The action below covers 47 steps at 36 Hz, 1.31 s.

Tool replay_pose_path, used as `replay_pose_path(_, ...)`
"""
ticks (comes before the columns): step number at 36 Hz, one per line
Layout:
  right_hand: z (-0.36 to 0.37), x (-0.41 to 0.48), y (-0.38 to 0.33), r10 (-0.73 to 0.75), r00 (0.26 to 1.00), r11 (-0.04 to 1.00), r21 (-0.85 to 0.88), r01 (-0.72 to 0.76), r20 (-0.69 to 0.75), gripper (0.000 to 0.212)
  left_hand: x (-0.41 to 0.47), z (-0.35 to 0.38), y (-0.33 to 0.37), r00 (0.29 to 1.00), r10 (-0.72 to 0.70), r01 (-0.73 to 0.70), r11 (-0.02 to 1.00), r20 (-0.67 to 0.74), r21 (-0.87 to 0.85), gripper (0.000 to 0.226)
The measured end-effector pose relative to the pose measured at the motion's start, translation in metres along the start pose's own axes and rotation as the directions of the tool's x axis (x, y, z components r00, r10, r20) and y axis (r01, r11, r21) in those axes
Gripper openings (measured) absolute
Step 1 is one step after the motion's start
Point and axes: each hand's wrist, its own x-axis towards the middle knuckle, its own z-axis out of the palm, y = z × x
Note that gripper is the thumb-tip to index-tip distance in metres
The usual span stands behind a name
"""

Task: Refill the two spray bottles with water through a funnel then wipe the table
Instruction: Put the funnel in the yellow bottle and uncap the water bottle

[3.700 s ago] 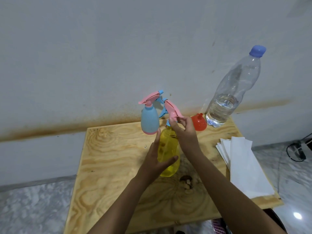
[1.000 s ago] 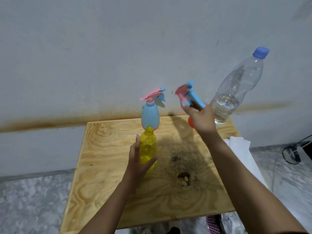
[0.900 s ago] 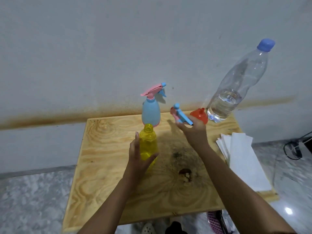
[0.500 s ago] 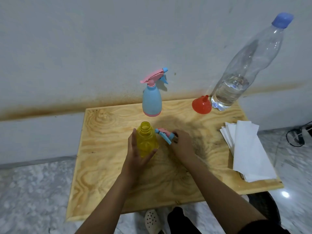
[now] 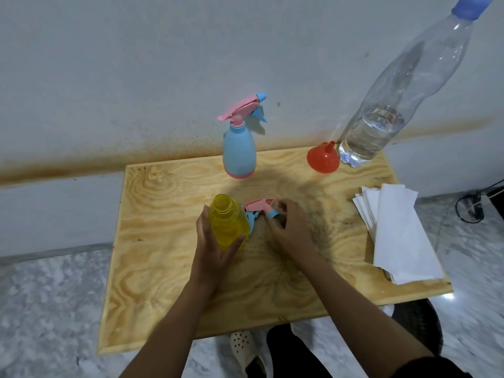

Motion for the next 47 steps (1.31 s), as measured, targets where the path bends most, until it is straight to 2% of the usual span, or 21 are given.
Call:
replay_pose_path(4,-0.019,0.013,0.002,0.082,0.987,0.994,0.088,-0.070,-0.141,0.053,-0.001,0.003,-0.001,1.000,-0.017,0.017,1.000,-0.002,0.013,0.083)
replay_pose_path(7,-0.032,0.045,0.007,0.183,0.937,0.979,0.142,-0.146,-0.297,0.059,-0.001,0.005,-0.005,1.000,-0.006,0.006,0.999,-0.004,0.038,0.085)
replay_pose_path(12,-0.043,0.103,0.024,0.297,0.843,0.950,0.229,-0.213,-0.448,0.074,0.000,0.007,-0.008,0.998,-0.064,0.064,0.998,0.007,-0.012,0.086)
replay_pose_path(16,-0.041,0.127,0.035,0.308,0.831,0.949,0.205,-0.238,-0.463,0.076,0.000,0.012,-0.011,0.995,-0.092,0.090,0.994,-0.029,-0.056,0.090)
replay_pose_path(21,-0.033,0.143,0.043,0.275,0.818,0.957,0.061,-0.284,-0.505,0.087,-0.001,0.016,-0.015,0.994,-0.101,0.099,0.994,-0.034,-0.038,0.086)
replay_pose_path(25,-0.035,0.152,0.044,0.255,0.824,0.957,0.011,-0.290,-0.506,0.090,-0.001,0.015,-0.018,0.993,-0.118,0.117,0.992,-0.019,-0.042,0.086)
replay_pose_path(31,-0.037,0.155,0.046,0.261,0.829,0.962,0.064,-0.265,-0.494,0.079,-0.002,0.014,-0.017,0.990,-0.142,0.140,0.988,-0.023,-0.066,0.087)
replay_pose_path(35,-0.039,0.145,0.046,0.218,0.862,0.973,0.036,-0.227,-0.457,0.079,-0.002,0.015,-0.015,0.991,-0.133,0.131,0.989,-0.017,-0.074,0.086)
replay_pose_path(47,-0.041,0.092,0.029,0.115,0.982,0.993,0.023,-0.113,-0.150,0.072,-0.003,0.010,-0.009,0.989,-0.148,0.147,0.987,-0.009,-0.058,0.084)
